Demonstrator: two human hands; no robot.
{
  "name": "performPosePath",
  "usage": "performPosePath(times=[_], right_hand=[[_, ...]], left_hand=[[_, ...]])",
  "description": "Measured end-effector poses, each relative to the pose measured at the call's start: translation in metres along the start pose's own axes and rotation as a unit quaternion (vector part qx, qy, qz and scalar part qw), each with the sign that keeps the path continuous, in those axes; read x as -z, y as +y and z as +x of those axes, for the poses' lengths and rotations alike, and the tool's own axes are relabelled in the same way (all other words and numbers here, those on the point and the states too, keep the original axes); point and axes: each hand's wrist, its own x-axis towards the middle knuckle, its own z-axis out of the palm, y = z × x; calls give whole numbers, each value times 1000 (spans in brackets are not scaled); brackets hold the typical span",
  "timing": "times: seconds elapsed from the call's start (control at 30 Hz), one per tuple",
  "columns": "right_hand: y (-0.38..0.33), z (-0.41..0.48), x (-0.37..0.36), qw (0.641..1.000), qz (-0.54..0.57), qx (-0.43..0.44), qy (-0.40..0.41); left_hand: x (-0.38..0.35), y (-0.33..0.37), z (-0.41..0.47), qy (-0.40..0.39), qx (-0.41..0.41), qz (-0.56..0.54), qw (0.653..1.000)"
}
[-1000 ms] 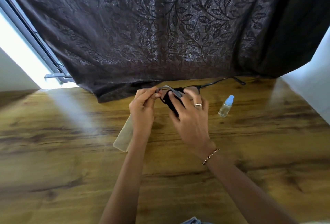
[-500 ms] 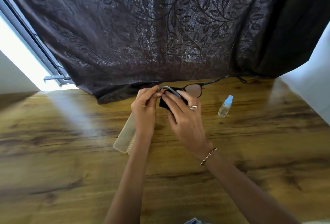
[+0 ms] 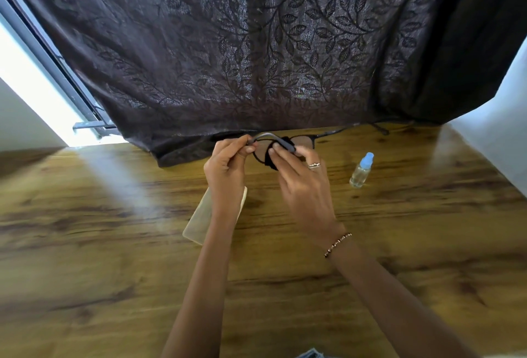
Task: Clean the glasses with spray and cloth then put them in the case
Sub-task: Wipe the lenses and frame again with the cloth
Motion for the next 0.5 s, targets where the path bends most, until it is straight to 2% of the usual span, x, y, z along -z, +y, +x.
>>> performPosePath(times=[0.07,0.13,0.23,0.3,0.33,0.37,0.43,0.5], right_hand=[[4,0,3,999,46,24,6],[8,-2,8,994,108,1,22],[13,-7,14,963,207,-157,67],[19,-8,17,904,284,-303,101],[23,-8,17,875,310,-353,115],[26,-7,17,864,315,-372,127],[31,-5,18,896,269,-328,133],[32,-4,15,949,198,-223,103]], left_hand=[[2,-2,0,1,8,7,1000],[3,-4,0,5,24,7,1000],[8,-6,2,3,24,17,1000],[10,-7,1,-2,24,18,1000],[11,-7,1,-5,26,17,1000],[12,-8,0,-8,27,16,999],[11,-9,-2,-18,30,18,999],[10,-8,-4,-23,31,14,999]])
